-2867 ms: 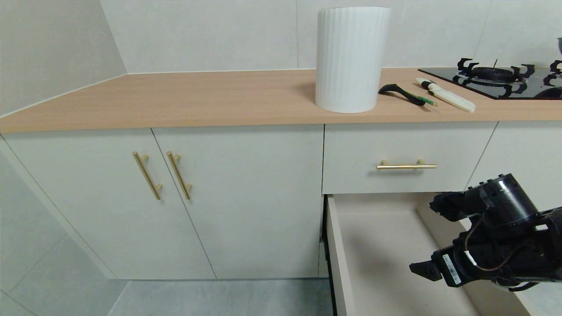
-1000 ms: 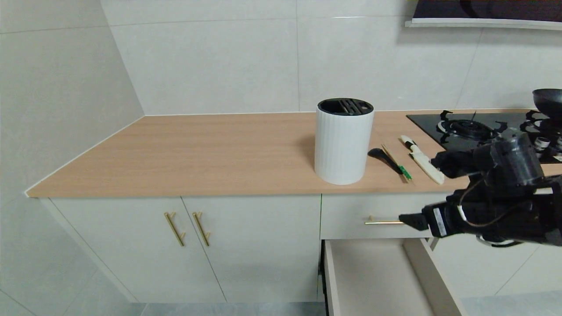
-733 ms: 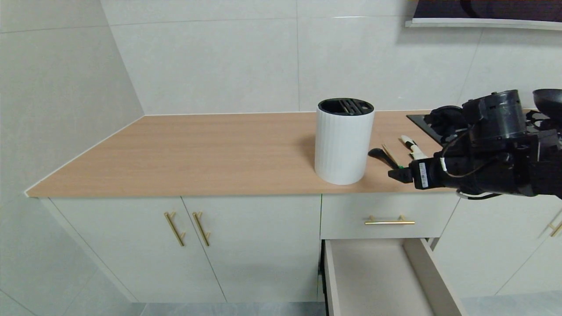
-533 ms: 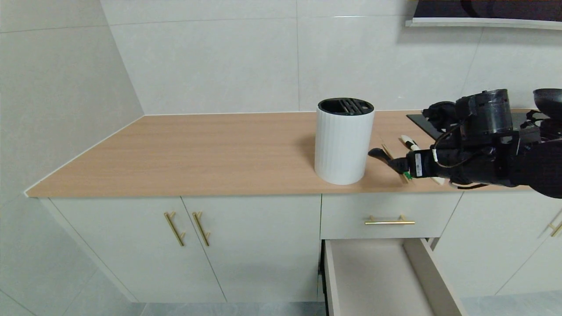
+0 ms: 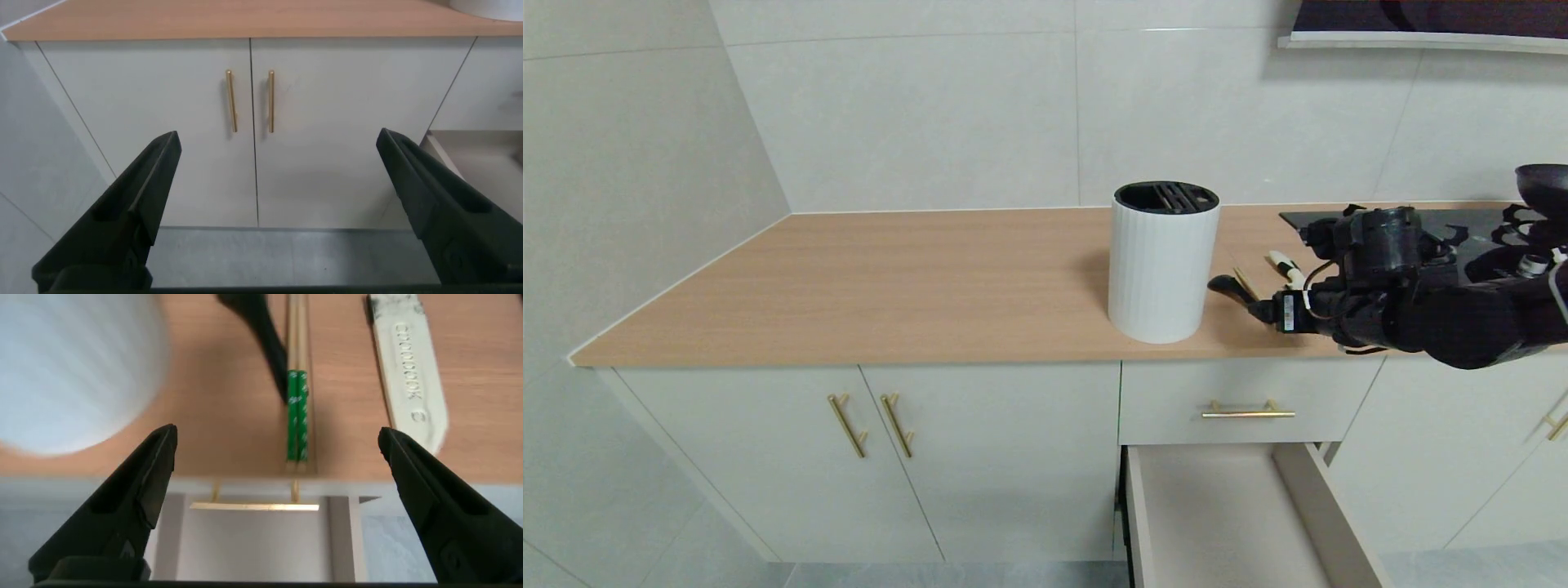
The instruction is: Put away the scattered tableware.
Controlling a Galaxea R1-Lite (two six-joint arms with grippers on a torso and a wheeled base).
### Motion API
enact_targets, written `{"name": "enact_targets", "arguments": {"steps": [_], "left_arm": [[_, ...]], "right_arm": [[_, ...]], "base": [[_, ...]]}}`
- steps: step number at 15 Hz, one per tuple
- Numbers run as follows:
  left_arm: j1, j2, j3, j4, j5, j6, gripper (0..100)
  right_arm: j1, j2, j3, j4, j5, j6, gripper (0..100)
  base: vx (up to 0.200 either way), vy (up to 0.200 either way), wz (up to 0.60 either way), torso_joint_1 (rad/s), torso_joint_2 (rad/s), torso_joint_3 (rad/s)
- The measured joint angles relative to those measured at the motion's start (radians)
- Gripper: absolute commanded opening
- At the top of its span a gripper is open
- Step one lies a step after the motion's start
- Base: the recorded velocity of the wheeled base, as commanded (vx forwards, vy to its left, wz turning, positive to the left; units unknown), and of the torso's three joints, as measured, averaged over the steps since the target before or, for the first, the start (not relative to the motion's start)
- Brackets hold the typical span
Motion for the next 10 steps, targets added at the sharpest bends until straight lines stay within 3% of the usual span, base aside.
{"name": "enact_targets", "arguments": {"steps": [10], "left_arm": [[0.000, 0.000, 0.000, 0.000, 0.000, 0.000, 100]], "right_arm": [[-0.013, 0.129, -0.027, -0.078, -0.038, 0.000, 100]], "base": [[0.000, 0.000, 0.00, 0.000, 0.00, 0.000]]}}
